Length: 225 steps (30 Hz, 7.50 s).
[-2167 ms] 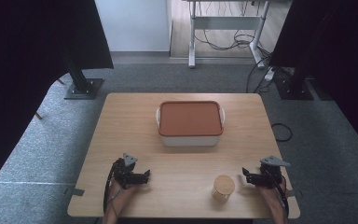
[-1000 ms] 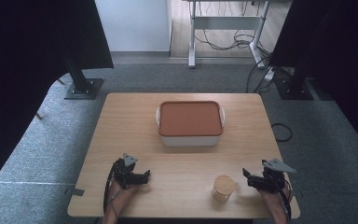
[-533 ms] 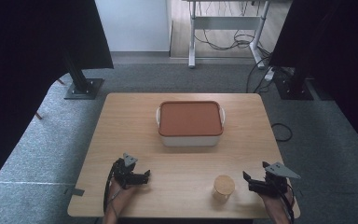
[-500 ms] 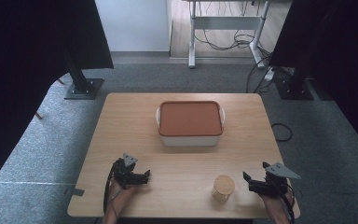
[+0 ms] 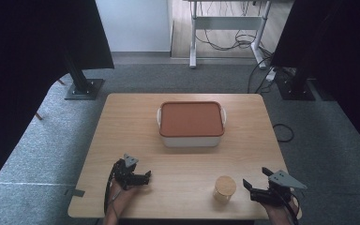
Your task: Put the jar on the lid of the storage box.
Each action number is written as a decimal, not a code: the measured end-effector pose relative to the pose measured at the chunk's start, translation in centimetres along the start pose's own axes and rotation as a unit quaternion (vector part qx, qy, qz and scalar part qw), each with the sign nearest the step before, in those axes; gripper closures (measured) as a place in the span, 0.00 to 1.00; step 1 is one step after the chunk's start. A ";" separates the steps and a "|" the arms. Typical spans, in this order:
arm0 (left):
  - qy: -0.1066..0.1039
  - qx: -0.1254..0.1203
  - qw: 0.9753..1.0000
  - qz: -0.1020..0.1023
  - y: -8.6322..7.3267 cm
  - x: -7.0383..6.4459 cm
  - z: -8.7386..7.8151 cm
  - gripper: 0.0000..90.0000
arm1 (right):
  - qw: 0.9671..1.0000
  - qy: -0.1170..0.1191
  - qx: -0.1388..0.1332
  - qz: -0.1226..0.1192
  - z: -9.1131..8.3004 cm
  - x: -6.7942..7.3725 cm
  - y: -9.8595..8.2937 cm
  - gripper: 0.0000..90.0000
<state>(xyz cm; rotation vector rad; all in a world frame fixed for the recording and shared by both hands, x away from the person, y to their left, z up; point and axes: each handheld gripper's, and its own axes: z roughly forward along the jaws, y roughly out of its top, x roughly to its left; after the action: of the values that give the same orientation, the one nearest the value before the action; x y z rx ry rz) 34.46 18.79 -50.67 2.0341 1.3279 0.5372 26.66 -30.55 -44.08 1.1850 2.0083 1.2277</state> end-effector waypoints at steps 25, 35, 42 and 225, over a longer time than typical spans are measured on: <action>-0.001 -0.001 1.000 0.000 0.0 0.0 0.0 0.01 | 0.998 0.054 -0.027 -0.017 -1.3 2.9 -0.1 0.09; -0.001 -0.001 1.000 0.000 0.0 0.0 0.0 0.01 | 0.996 0.071 -0.034 -0.029 -1.1 4.0 0.1 0.09; -0.001 -0.001 1.000 0.000 0.0 0.0 0.0 0.01 | 0.995 0.086 -0.042 -0.043 -0.9 4.9 0.2 0.08; -0.005 -0.001 1.000 0.005 0.0 0.0 0.0 0.01 | 0.996 0.075 -0.011 -0.042 7.1 5.6 10.3 0.26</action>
<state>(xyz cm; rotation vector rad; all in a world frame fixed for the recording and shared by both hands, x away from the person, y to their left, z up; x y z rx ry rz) 34.44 18.76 -50.68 2.0392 1.3118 0.5312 33.63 -20.26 -38.14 1.0133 2.1227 1.3280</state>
